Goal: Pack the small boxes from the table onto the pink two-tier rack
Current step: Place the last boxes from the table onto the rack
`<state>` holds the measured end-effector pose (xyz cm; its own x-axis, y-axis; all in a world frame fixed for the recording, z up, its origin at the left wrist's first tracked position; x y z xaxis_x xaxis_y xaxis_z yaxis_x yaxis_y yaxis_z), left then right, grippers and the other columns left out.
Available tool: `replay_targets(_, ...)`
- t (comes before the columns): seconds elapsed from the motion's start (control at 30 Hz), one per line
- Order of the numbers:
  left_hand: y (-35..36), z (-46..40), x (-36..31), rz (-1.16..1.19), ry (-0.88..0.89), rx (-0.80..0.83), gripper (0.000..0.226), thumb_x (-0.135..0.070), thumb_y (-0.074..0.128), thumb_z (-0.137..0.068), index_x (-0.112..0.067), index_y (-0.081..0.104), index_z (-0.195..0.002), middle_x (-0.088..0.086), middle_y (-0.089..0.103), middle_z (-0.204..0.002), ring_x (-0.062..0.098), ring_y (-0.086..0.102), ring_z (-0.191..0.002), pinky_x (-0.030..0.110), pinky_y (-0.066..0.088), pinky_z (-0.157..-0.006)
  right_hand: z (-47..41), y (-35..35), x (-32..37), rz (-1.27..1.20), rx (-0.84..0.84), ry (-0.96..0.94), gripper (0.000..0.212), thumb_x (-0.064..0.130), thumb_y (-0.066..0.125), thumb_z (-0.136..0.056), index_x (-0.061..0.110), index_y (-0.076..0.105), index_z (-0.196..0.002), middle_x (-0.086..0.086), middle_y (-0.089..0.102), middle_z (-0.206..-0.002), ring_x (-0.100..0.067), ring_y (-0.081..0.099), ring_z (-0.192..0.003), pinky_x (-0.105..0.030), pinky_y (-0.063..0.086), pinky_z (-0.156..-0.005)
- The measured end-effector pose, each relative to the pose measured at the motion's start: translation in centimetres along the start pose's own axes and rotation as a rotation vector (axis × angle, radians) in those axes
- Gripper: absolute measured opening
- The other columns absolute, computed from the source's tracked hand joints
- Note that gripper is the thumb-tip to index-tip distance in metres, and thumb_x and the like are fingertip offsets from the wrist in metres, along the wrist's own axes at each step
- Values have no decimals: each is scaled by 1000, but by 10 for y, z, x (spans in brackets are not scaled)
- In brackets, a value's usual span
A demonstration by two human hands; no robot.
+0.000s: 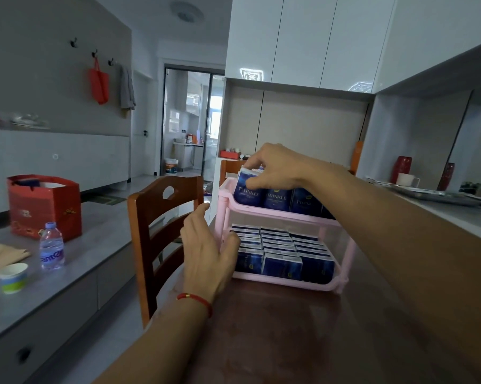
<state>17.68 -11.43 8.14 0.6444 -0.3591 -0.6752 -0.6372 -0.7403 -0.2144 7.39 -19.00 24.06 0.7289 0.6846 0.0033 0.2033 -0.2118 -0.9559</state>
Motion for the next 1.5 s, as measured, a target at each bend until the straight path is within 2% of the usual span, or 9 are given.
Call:
replay_targets(0.23,-1,1,-11,78,26,57,77,-47,56,-82,-24,26,-150,1,35,-150,7,31,-130,32,34,-103,30,-18,-23,-92,-154,-16,40,45,62,-94,26,65,-129,3,60,-126,-13,54,-109,-31,42,-88)
replay_targets(0.43,-22,-26,-58,121,106,-23,66,-40,57,-94,-26,28,-152,-1,32,-158,16,30,-144,37,30,-113,86,-33,-101,-119,-306,161,35,42,40,-105,23,66,-118,2,64,-119,-17,57,-106,-37,45,-90)
replay_targets(0.53,-5,-60,-71,41,88,107,58,-29,53,-99,-24,30,-151,2,39,-155,19,35,-143,37,31,-113,112,-17,-138,-310,-314,302,42,48,32,-106,23,61,-125,4,60,-121,-15,55,-109,-34,41,-91)
replay_targets(0.67,21,-81,-47,-67,-64,276,45,-31,53,-99,-20,37,-139,9,57,-140,34,49,-132,59,37,-112,121,17,-159,-564,-250,388,51,57,40,-99,32,44,-144,4,52,-144,-16,54,-123,-40,41,-108)
replay_targets(0.77,20,-80,-50,-139,-2,251,33,-28,51,-100,-19,49,-132,6,64,-133,28,54,-129,58,25,-120,120,23,-160,-627,-260,396,49,48,41,-104,29,39,-149,0,51,-146,-17,54,-121,-34,44,-98)
replay_targets(1.0,15,-89,-63,-427,134,263,48,-60,46,-89,-19,65,-103,4,71,-100,23,64,-98,50,53,-94,115,22,-162,-600,-196,385,49,51,39,-103,30,38,-148,2,51,-141,-15,53,-115,-32,43,-94)
replay_targets(1.17,13,-108,-80,-245,73,284,52,-49,46,-97,-18,52,-137,10,58,-136,26,56,-122,40,51,-97,97,-10,-161,-501,-241,353,48,48,27,-107,22,49,-141,0,52,-142,-19,49,-128,-33,33,-100)
replay_targets(1.3,51,-143,-113,-223,127,473,39,-35,39,-103,-18,59,-132,8,61,-132,21,55,-118,32,41,-92,54,-14,-156,-404,-95,348,60,60,22,-103,31,37,-153,3,31,-162,-21,33,-145,-39,24,-114)
replay_targets(1.5,118,-145,-85,-434,-75,986,43,-37,31,-107,-11,56,-131,11,59,-137,30,55,-124,41,38,-110,26,28,-163,-433,145,470,105,90,13,-70,26,48,-145,-9,45,-154,-31,45,-136,-54,28,-116)
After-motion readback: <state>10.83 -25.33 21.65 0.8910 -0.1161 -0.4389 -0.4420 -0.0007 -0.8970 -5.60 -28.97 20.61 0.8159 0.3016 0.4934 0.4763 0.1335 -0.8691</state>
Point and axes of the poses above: each hand's wrist, its own z-axis away from the middle knuckle, its own y-axis out of the palm, x = y × z, the point moved 9 cm from there along -z, towards the middle knuckle
